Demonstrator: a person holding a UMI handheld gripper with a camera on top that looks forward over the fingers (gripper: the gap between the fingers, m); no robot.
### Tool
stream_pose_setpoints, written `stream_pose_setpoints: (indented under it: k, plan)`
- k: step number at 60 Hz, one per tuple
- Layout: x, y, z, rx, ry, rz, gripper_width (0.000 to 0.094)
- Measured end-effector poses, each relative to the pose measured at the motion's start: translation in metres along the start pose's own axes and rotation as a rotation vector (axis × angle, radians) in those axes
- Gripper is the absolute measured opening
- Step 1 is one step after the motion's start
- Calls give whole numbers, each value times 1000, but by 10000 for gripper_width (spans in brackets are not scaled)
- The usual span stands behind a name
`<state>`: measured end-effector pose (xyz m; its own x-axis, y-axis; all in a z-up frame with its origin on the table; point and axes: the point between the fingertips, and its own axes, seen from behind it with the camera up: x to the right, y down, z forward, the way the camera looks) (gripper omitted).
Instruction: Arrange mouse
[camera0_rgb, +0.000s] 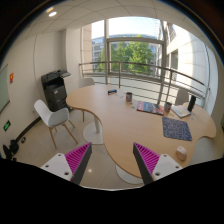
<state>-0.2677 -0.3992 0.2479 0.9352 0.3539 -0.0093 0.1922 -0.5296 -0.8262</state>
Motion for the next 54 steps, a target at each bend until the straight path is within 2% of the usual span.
stream_pose_setpoints:
  k: [8,16,24,31,42,48,54]
  plan:
    - [21,32,-2,-42,16,20,847]
    - [68,102,9,-126,30,64,850]
    - [157,168,22,-194,146,58,851]
    - [254,206,37,-221,257,80,854]
    - [390,208,83,-168,389,79,853]
    - [432,200,117,-130,383,98,851]
    - [461,199,150,-135,359,112,852]
